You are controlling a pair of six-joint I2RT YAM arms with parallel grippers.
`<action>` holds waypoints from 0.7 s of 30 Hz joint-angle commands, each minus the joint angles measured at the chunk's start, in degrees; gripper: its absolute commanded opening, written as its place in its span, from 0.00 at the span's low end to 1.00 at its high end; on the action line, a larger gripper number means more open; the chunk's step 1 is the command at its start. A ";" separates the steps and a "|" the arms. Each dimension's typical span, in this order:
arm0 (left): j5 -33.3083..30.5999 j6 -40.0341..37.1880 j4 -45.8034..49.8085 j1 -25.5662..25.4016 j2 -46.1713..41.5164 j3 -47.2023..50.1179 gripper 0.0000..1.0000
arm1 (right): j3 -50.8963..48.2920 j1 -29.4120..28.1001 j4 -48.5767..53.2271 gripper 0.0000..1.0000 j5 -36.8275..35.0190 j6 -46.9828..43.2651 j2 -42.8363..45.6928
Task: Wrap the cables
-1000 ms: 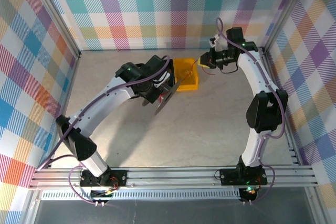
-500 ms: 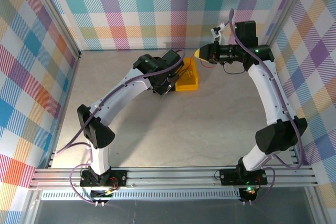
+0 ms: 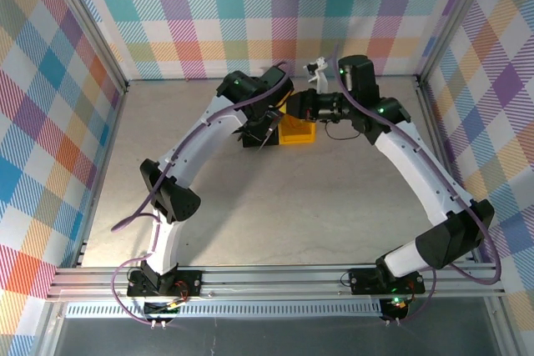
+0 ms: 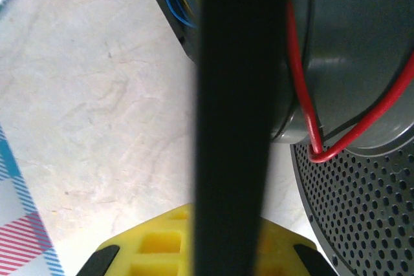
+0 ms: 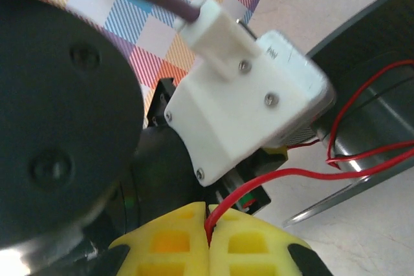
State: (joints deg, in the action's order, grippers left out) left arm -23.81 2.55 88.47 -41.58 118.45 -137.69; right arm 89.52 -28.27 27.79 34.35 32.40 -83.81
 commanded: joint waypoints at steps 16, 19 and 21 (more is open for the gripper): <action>20.43 16.81 -25.29 12.80 -12.16 17.15 0.00 | -4.51 -13.92 -7.43 0.00 -8.29 -1.15 -1.01; 23.47 20.29 -30.48 15.06 -15.27 21.55 0.00 | -5.10 -15.20 -5.62 0.00 -11.47 -3.14 -1.57; 25.82 23.40 -35.31 16.80 -18.09 25.67 0.00 | -6.27 -15.71 -5.34 0.00 -13.08 -3.74 -1.61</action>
State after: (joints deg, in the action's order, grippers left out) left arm 0.71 17.76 67.18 -28.40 104.12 -114.83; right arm 84.71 -41.58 20.93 19.75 30.87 -86.21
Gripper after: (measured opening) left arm 0.080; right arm 0.052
